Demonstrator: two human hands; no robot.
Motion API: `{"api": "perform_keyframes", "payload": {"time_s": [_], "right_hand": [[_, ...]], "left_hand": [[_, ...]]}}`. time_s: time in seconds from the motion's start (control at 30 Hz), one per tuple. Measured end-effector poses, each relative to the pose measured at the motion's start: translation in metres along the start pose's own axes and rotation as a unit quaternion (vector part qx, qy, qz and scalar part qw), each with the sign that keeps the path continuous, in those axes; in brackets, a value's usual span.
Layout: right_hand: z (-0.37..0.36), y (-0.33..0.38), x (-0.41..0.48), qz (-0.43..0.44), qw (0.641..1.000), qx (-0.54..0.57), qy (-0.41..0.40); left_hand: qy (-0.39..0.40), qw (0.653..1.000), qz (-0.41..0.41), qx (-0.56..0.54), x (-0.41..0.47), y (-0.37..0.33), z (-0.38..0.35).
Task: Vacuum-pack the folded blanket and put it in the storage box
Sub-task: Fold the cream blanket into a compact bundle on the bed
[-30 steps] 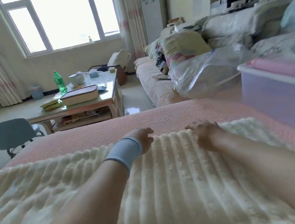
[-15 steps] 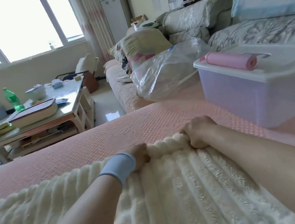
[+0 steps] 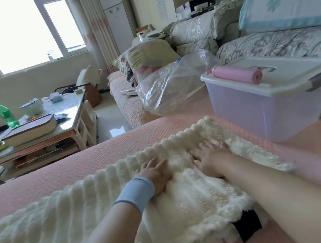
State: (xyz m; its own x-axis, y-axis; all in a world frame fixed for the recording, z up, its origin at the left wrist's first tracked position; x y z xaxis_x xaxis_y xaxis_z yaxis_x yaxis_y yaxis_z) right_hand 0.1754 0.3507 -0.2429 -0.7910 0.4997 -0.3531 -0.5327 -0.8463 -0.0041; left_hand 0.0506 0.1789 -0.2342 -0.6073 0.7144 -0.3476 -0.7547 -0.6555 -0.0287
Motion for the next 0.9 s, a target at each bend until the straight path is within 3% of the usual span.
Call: {"api": "perform_keyframes", "payload": {"time_s": [0.17, 0.33, 0.47, 0.57, 0.7, 0.73, 0.8, 0.83, 0.87, 0.9], "right_hand": [[0.002, -0.001, -0.043, 0.0, 1.0, -0.007, -0.001], [-0.007, 0.008, -0.111, 0.098, 0.995, -0.013, -0.01], [-0.019, 0.002, -0.143, 0.132, 0.99, 0.027, 0.035], [-0.026, 0.003, -0.157, 0.119, 0.985, -0.093, 0.08], [-0.02, 0.003, -0.169, 0.151, 0.97, -0.184, -0.05], [-0.011, -0.002, -0.173, 0.154, 0.966, -0.187, -0.086], [0.003, -0.013, -0.175, 0.138, 0.962, -0.2, -0.124], [0.006, -0.019, -0.175, 0.123, 0.963, -0.205, -0.125], [0.006, -0.023, -0.174, 0.103, 0.968, -0.204, -0.099], [0.0, -0.026, -0.173, 0.092, 0.979, -0.173, -0.052]], "left_hand": [[-0.015, 1.0, -0.016, -0.012, -0.041, -0.013, -0.008], [-0.022, 0.994, -0.098, -0.048, -0.104, -0.044, -0.011], [0.005, 0.995, -0.084, 0.054, -0.143, -0.046, -0.026], [0.02, 0.989, -0.074, 0.13, -0.158, -0.043, -0.039], [-0.007, 0.998, -0.053, 0.023, -0.161, -0.05, -0.039], [0.007, 0.998, -0.038, 0.039, -0.161, -0.051, -0.035], [-0.004, 0.971, -0.061, 0.229, -0.157, -0.051, -0.028], [0.009, 0.98, -0.036, 0.197, -0.15, -0.052, -0.027], [0.016, 0.996, -0.015, 0.091, -0.145, -0.054, -0.031], [0.02, 0.997, -0.036, 0.06, -0.147, -0.057, -0.035]]}}
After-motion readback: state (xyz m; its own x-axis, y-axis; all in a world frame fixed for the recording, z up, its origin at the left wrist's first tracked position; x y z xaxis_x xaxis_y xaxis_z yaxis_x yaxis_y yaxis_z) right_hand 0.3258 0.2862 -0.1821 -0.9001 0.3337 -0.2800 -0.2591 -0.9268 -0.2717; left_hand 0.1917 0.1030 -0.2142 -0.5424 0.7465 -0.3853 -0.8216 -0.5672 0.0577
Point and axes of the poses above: each hand's wrist, its own x-axis towards the middle knuckle, its own z-axis out of the back of the hand, y = z × x, the point moved 2 cm from there along x, towards the middle knuckle, and after that the axes turned 5 degrees about y, right-handed, at the moved point
